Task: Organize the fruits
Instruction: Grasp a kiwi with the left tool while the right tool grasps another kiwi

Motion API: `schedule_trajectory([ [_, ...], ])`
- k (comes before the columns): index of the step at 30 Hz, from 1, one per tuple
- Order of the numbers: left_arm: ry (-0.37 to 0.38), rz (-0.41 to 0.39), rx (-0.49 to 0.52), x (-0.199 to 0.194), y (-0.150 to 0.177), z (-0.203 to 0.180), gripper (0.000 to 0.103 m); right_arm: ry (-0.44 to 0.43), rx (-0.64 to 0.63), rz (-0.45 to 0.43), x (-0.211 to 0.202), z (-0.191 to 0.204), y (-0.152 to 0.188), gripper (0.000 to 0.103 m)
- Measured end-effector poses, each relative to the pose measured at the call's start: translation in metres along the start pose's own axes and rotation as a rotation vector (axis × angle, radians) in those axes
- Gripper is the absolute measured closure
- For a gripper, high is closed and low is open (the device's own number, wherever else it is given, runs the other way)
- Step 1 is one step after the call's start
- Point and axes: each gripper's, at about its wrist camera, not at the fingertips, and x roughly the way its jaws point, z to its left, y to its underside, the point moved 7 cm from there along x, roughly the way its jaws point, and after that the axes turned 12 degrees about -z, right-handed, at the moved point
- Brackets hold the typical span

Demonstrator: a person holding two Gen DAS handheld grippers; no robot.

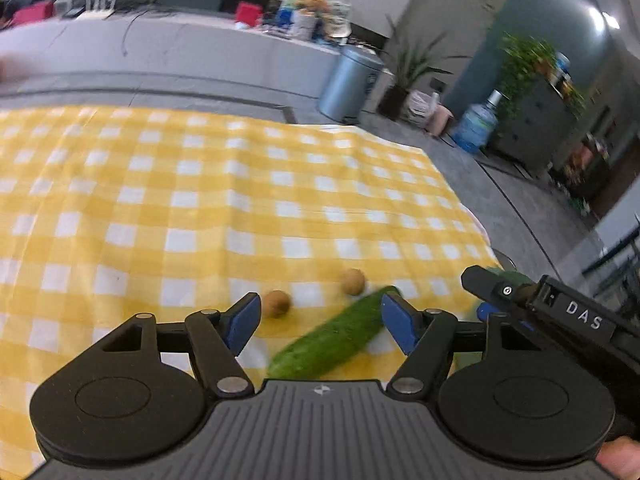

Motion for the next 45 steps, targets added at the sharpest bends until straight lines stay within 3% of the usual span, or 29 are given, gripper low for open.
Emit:
schedule_trajectory([
  [6, -0.028, 0.023, -0.075, 0.026, 0.013, 0.031, 0.028, -0.014, -0.073, 0.038, 0.048, 0.006, 0.012, 0.055],
  [12, -0.040, 0.064, -0.077, 0.044, 0.021, 0.042, 0.029, -0.066, -0.146, 0.118, 0.088, 0.024, 0.019, 0.068],
  [22, -0.082, 0.118, 0.001, 0.067, 0.024, 0.037, 0.037, 0.026, -0.255, 0.257, 0.136, 0.009, 0.040, 0.077],
  [36, -0.067, 0.147, 0.003, 0.077, 0.023, 0.037, 0.058, 0.013, -0.541, 0.308, 0.135, 0.029, 0.055, 0.079],
  [37, -0.063, 0.150, 0.003, 0.077, 0.022, 0.037, 0.061, 0.006, -0.562, 0.314, 0.134, 0.031, 0.057, 0.084],
  [45, -0.026, 0.152, -0.014, 0.083, 0.024, 0.032, 0.072, -0.006, -0.576, 0.322, 0.132, 0.033, 0.058, 0.085],
])
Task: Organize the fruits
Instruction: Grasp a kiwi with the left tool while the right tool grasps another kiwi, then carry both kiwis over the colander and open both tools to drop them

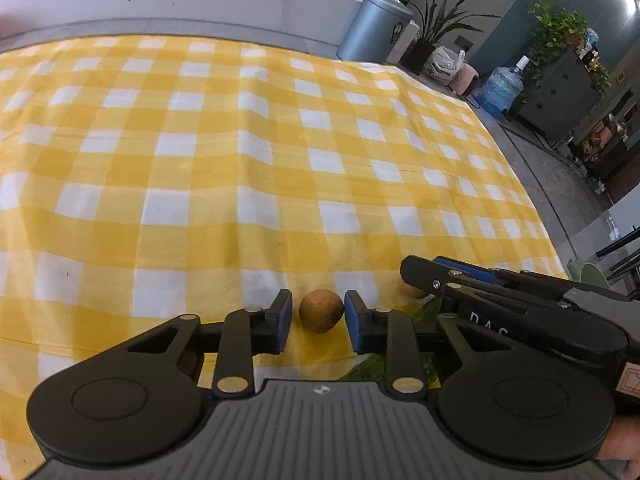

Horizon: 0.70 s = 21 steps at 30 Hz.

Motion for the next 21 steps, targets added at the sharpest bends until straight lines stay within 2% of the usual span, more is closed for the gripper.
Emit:
schedule_trajectory([
  [7, 0.003, -0.020, -0.003, 0.001, 0.001, -0.003, 0.077, 0.006, -0.004, -0.004, -0.001, 0.002, 0.000, 0.085],
  [11, 0.009, -0.019, -0.025, 0.000, 0.001, 0.000, 0.077, 0.021, 0.069, -0.017, -0.006, -0.007, -0.003, 0.085],
  [16, 0.029, -0.029, -0.027, -0.002, 0.002, -0.003, 0.077, -0.007, 0.201, -0.058, -0.019, -0.020, -0.010, 0.084],
  [21, 0.061, -0.064, -0.012, -0.010, 0.001, -0.013, 0.077, -0.047, 0.207, -0.123, -0.034, -0.012, -0.017, 0.085],
])
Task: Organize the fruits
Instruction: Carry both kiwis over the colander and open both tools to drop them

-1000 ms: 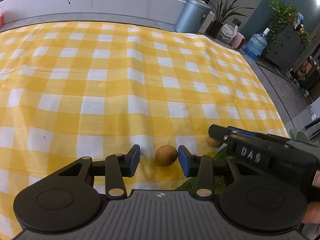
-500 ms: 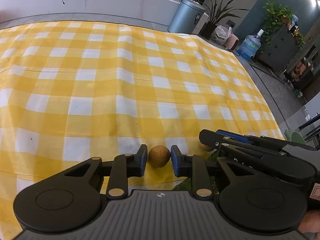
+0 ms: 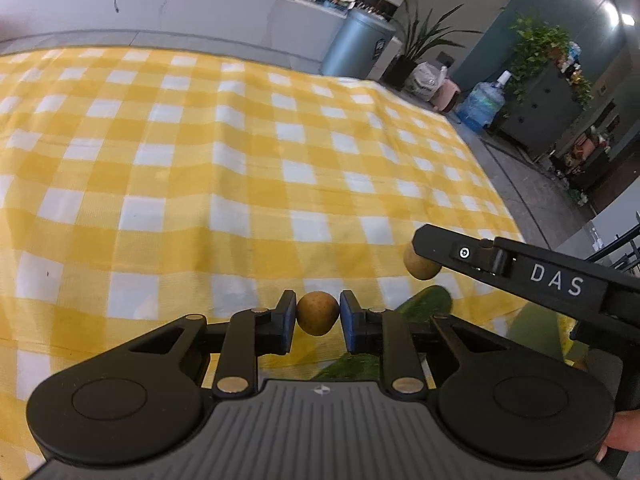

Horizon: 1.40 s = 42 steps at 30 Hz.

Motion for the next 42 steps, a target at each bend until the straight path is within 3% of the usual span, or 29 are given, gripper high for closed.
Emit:
schedule_trajectory([
  [5, 0.038, -0.048, -0.007, -0.015, -0.005, -0.010, 0.077, 0.014, 0.093, -0.051, -0.030, -0.007, -0.008, 0.084],
  [9, 0.088, -0.091, 0.001, -0.029, -0.014, -0.027, 0.077, 0.029, 0.174, -0.157, -0.081, -0.028, -0.016, 0.084],
  [16, 0.225, -0.100, 0.016, -0.053, -0.009, -0.074, 0.077, 0.204, 0.421, -0.368, -0.173, -0.121, -0.019, 0.084],
  [20, 0.279, -0.075, 0.048, -0.056, 0.001, -0.104, 0.077, 0.342, 0.495, -0.386, -0.194, -0.163, -0.010, 0.084],
  [25, 0.310, -0.038, 0.092, -0.048, 0.016, -0.134, 0.077, 0.397, 0.516, -0.340, -0.187, -0.181, 0.003, 0.084],
  [27, 0.309, -0.030, 0.110, -0.042, 0.020, -0.141, 0.077, 0.418, 0.497, -0.334, -0.182, -0.183, 0.003, 0.079],
  [29, 0.295, -0.029, 0.144, -0.036, 0.024, -0.147, 0.077, 0.444, 0.494, -0.325, -0.177, -0.188, 0.006, 0.041],
  [30, 0.287, -0.021, 0.152, -0.031, 0.026, -0.150, 0.077, 0.459, 0.501, -0.335, -0.178, -0.189, 0.007, 0.038],
  [37, 0.307, 0.010, 0.121, -0.008, 0.033, -0.172, 0.077, 0.395, 0.627, -0.470, -0.207, -0.207, 0.001, 0.038],
  [42, 0.300, 0.030, 0.121, 0.001, 0.040, -0.183, 0.077, 0.415, 0.633, -0.449, -0.207, -0.217, 0.004, 0.038],
])
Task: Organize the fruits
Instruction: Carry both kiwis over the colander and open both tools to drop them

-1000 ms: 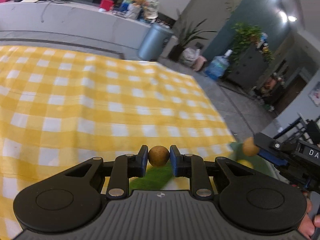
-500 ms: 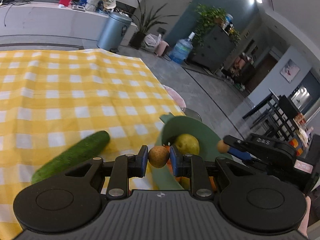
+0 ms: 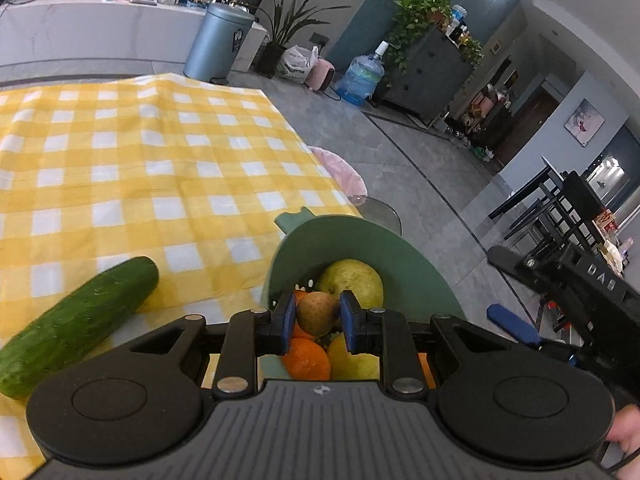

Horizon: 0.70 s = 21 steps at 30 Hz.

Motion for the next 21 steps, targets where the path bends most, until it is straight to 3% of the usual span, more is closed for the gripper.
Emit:
schedule_trajectory([
  [6, 0.024, 0.002, 0.009, 0.005, 0.002, -0.008, 0.077, -0.003, 0.012, 0.024, 0.001, -0.005, 0.003, 0.038],
  [10, 0.029, -0.002, -0.031, 0.008, 0.003, -0.008, 0.056, -0.004, 0.008, 0.028, 0.000, -0.004, 0.003, 0.038],
  [12, 0.022, 0.000, -0.032, 0.005, 0.004, -0.005, 0.055, -0.003, 0.006, 0.032, 0.000, -0.005, 0.004, 0.038],
  [19, 0.011, -0.015, -0.028, -0.016, -0.007, 0.000, 0.034, -0.027, -0.026, 0.064, 0.000, 0.001, 0.008, 0.038],
  [21, -0.028, -0.014, 0.002, -0.023, -0.009, 0.002, 0.030, -0.054, -0.052, 0.096, 0.001, 0.007, 0.012, 0.038],
])
